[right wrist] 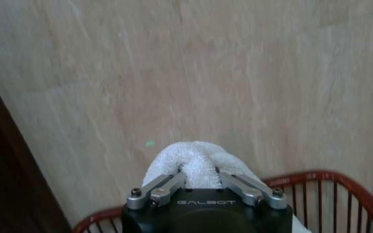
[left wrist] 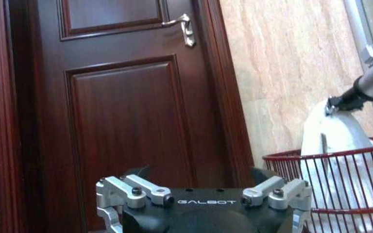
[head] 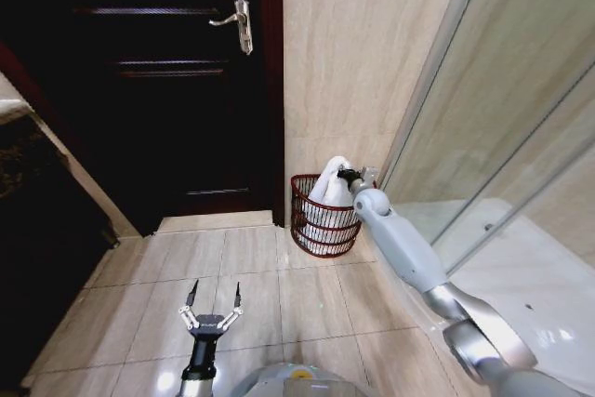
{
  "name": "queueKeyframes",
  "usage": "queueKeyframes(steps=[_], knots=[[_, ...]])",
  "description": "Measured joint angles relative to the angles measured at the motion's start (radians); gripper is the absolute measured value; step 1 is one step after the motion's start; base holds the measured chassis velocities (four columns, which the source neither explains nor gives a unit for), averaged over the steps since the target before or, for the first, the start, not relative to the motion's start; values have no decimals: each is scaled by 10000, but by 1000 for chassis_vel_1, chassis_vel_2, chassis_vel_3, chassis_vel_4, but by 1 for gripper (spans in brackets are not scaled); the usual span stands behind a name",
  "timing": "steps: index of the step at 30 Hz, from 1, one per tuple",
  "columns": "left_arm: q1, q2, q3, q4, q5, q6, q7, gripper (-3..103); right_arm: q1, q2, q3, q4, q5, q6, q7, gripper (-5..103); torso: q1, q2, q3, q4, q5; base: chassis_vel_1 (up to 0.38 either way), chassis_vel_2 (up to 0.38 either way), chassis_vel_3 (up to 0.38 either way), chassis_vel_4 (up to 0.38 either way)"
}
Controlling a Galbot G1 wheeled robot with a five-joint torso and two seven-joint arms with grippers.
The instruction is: Discard the used towel into the hamper.
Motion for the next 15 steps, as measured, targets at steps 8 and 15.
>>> queueKeyframes(steps=[8, 15], knots=[[32, -1, 37, -1, 18, -77, -17, 100, 91, -113, -90, -191, 223, -848, -213, 7, 0, 0, 2, 2, 1, 0, 0, 0, 0], [12, 0, 4, -105, 54, -41, -26, 100, 53, -166, 43, -158, 230, -1505, -315, 7, 1, 2, 3, 2, 0, 0, 0, 0, 0]])
